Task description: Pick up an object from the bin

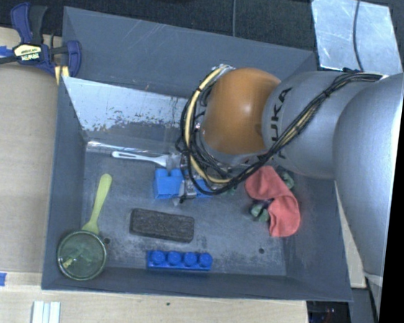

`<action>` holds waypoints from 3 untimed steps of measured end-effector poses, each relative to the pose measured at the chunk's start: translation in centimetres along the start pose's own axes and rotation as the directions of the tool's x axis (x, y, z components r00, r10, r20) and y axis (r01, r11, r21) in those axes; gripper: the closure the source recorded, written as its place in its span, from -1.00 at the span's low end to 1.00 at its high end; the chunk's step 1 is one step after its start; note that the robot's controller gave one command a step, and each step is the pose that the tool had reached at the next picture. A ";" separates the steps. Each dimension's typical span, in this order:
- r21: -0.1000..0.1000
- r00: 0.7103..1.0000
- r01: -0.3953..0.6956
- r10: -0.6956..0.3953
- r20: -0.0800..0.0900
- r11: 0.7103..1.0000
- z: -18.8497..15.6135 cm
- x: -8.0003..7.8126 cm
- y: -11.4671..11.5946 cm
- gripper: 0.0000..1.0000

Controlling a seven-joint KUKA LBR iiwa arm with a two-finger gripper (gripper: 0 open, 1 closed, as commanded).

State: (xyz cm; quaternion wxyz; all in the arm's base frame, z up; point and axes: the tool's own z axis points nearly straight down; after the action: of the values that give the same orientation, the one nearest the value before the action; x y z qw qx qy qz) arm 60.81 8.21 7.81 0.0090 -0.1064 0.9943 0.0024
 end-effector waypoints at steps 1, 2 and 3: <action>0.000 1.000 0.000 0.000 0.000 1.000 0.0 0.0 0.0 1.00; -0.001 0.999 0.033 -0.033 -0.002 0.999 -7.5 0.1 -0.4 1.00; -0.001 1.000 0.020 -0.020 -0.007 1.000 -15.0 0.0 -0.2 1.00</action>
Offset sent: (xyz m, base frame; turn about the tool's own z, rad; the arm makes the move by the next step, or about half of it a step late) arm -0.0023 -0.0091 0.1290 -0.0554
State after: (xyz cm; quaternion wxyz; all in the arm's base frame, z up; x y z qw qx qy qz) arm 60.62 7.97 22.79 0.0056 -0.1162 0.9932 0.0025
